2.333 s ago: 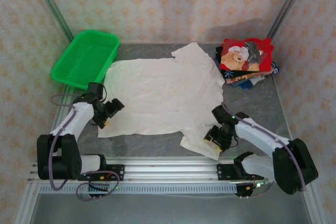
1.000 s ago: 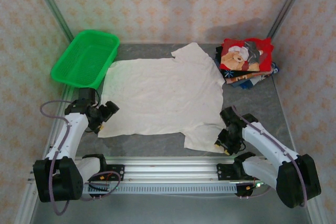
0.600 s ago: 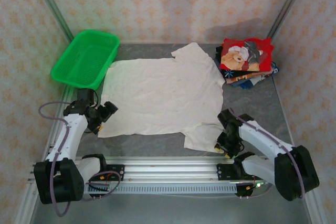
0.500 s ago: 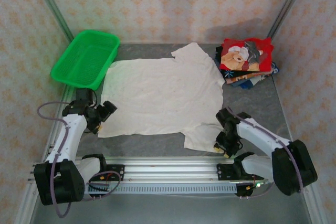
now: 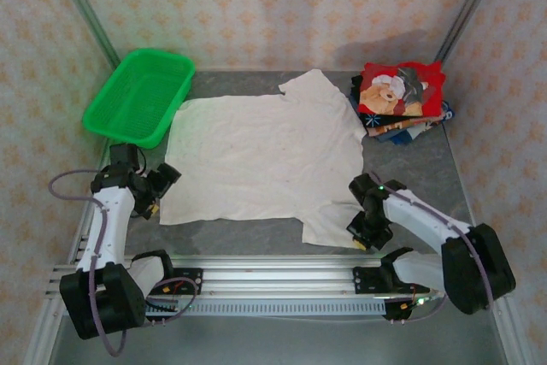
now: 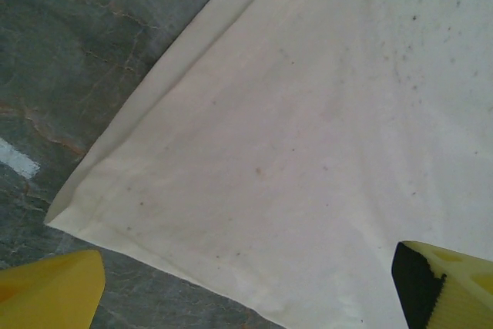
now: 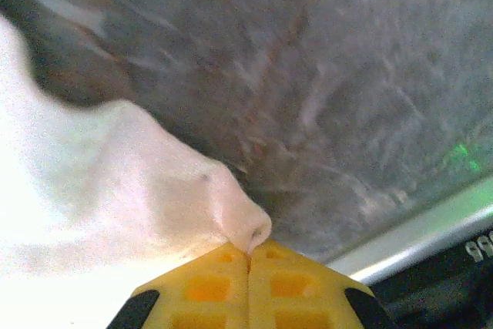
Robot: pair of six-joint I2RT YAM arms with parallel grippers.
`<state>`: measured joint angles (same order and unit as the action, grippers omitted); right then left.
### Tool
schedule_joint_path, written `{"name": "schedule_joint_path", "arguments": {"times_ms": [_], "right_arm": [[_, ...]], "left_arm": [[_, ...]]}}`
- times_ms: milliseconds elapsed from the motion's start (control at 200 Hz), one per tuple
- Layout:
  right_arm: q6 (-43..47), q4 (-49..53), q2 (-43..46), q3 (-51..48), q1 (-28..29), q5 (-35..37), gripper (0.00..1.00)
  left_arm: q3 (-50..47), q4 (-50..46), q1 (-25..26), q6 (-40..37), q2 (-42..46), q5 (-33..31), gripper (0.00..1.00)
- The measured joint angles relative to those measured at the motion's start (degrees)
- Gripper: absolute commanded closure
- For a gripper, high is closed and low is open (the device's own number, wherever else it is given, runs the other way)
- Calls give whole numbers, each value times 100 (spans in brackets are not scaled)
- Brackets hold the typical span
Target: Fold and stack the t-shirts
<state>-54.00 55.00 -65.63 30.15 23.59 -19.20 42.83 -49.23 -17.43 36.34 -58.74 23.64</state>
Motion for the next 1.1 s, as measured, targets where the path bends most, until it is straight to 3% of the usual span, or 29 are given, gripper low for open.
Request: {"name": "schedule_joint_path", "arguments": {"times_ms": [270,505,966,1101], "right_arm": [[223,52,372,647,0,273,100],[549,273,396,1447,0,273,100],[623,313,404,1497,0,205,100],[621,313,466,1491,0,205,100]], "left_arm": [[-11,-308,-37,-90,-96,-142,10],[-39,-310,-37,-39,-723,-332,24],[-293,-44,-101,-20,-1884,-654,43],[-404,184,-111,-17,-2140,-726,53]]}}
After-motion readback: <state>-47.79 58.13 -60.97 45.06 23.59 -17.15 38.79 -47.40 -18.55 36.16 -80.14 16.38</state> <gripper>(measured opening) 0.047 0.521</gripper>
